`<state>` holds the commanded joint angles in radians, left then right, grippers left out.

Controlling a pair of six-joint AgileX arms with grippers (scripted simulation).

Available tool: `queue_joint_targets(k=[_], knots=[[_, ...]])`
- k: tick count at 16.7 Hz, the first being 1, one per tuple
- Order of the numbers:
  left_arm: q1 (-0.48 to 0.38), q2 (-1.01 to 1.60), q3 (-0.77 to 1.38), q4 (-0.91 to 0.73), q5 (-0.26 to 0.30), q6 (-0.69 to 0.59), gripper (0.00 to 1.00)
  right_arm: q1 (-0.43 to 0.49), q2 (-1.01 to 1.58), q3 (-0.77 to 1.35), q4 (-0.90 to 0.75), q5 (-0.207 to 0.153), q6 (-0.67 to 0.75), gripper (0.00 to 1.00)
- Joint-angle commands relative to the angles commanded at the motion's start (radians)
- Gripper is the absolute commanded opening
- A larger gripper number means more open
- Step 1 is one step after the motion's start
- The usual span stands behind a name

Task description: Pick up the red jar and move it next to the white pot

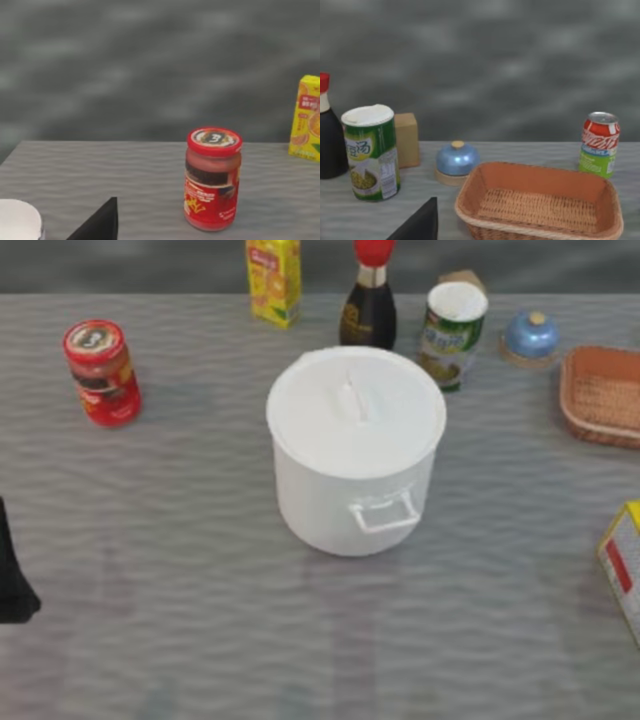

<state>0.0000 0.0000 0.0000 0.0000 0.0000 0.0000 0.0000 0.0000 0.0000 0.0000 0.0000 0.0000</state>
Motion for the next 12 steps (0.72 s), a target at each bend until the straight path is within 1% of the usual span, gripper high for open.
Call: queue_joint_targets(k=[3,6,9,12], knots=[[0.000,0.008,0.007,-0.005,0.001,0.001,1.00,0.000,0.000,0.000,0.000,0.000,0.000,1.00],[-0.001,0.086,0.075,-0.050,0.006,0.013,1.00,0.000,0.000,0.000,0.000,0.000,0.000,1.00],[-0.004,0.242,0.213,-0.141,0.018,0.038,1.00,0.000,0.000,0.000,0.000,0.000,0.000,1.00],[-0.009,0.460,0.416,-0.267,0.035,0.075,1.00,0.000,0.000,0.000,0.000,0.000,0.000,1.00]])
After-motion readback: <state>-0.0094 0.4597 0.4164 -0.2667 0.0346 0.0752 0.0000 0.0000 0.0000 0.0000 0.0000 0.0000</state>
